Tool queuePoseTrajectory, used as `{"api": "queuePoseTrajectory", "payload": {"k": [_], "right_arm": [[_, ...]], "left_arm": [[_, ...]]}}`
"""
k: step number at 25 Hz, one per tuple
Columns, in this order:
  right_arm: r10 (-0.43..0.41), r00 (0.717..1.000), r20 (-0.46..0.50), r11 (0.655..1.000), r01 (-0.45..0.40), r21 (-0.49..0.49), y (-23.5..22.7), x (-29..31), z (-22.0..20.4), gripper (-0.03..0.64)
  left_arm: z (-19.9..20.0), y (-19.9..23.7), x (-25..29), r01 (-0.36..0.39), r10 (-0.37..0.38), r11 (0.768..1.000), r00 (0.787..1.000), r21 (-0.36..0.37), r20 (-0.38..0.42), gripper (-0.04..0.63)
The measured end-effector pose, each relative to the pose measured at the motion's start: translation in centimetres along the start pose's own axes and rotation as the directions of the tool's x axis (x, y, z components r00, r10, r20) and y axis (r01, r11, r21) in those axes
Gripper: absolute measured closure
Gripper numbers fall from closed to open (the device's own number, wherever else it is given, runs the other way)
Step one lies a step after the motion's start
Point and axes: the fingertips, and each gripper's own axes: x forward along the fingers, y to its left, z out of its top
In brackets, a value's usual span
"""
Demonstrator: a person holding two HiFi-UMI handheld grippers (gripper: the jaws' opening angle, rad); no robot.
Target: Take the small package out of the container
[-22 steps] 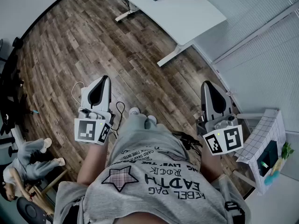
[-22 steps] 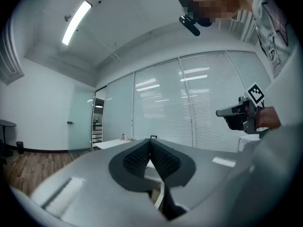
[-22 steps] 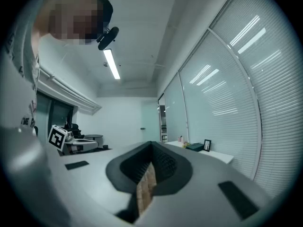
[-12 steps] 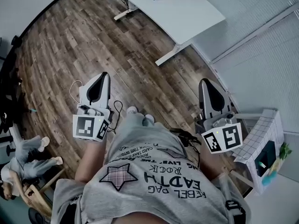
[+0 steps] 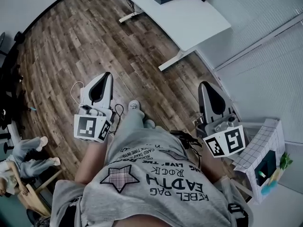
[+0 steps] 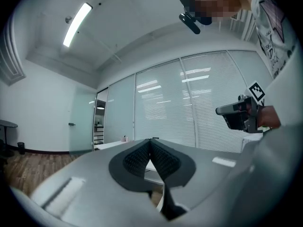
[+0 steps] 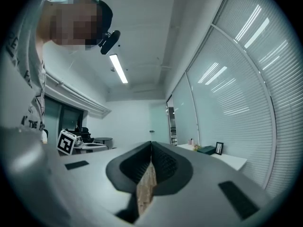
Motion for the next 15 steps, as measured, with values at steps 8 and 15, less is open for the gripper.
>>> {"api": "queuePoseTrajectory", "payload": {"k": [8, 15], "right_arm": [[-0.010, 1.000, -0.013, 1.000, 0.011, 0.014, -1.4, 2.5, -0.9, 0.601], [-0.031, 0.999, -0.008, 0.999, 0.031, 0.014, -3.2, 7.3, -0.9, 0.601]], "left_arm": [[-1.0, 2.0, 2.1, -0.011, 0.010, 1.000, 1.000, -0.013, -0.013, 0.586], [-1.2, 5.1, 6.7, 0.014, -0.014, 1.000, 1.000, -0.018, -0.001, 0.584]]}}
